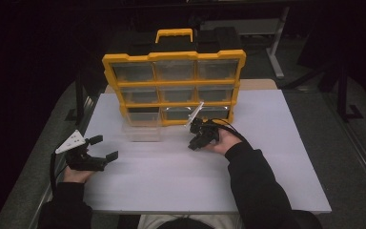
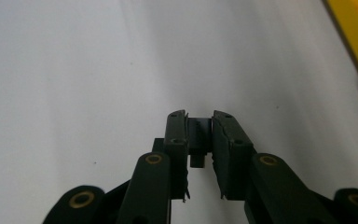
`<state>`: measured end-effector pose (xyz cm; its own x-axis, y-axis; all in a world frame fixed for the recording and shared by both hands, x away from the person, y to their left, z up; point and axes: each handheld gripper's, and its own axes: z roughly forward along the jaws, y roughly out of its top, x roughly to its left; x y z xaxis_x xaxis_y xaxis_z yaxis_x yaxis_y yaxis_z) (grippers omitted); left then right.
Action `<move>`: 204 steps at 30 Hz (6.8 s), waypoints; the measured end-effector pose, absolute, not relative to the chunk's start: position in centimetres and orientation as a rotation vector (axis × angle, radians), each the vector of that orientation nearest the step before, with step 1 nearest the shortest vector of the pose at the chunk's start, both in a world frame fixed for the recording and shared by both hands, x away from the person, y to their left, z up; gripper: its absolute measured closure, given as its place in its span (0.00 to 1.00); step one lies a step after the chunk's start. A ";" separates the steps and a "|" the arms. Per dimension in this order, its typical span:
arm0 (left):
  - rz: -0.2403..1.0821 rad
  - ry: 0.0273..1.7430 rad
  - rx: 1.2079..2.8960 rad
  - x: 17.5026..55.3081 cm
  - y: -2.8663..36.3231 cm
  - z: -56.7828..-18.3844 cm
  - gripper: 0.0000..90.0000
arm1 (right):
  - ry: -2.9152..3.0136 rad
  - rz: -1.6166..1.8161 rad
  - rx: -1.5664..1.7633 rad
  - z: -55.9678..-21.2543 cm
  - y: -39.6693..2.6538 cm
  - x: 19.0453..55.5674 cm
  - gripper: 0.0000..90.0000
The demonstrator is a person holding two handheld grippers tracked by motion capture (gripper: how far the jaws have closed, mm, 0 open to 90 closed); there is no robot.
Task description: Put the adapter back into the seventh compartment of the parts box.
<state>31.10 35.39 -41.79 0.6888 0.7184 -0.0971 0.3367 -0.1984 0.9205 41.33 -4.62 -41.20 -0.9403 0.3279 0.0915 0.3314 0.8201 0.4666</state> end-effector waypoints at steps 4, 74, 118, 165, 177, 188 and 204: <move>0.432 0.838 1.800 31.1 35.4 -41.8 0.00 | -2.991 -0.803 -0.543 -40.5 -4.9 41.3 0.83; 0.426 0.836 1.798 31.2 35.4 -41.8 0.00 | -3.077 -0.908 -0.357 -30.6 -1.1 42.3 0.83; 0.424 0.830 1.800 31.2 35.5 -41.9 0.00 | -3.091 -0.896 -0.239 -29.0 5.4 44.3 0.83; 0.418 0.823 1.796 31.2 35.5 -41.9 0.00 | -3.057 -0.850 -0.130 -32.8 11.2 46.4 0.83; 0.418 0.821 1.797 31.2 35.5 -41.9 0.00 | -3.075 -0.800 -0.123 -33.9 12.1 46.2 0.83; 0.418 0.819 1.797 31.1 35.5 -41.8 0.00 | -3.107 -0.820 -0.127 -33.4 12.0 45.4 0.72; 0.418 0.823 1.795 31.2 35.5 -41.9 0.00 | -3.094 -0.924 -0.331 -32.1 9.0 44.4 0.30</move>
<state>31.22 35.51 -41.86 0.7004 0.7061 -0.1041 0.3330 -0.1943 0.9227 44.38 9.04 -32.05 -0.9738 0.2235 -0.0416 0.1641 0.8178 0.5516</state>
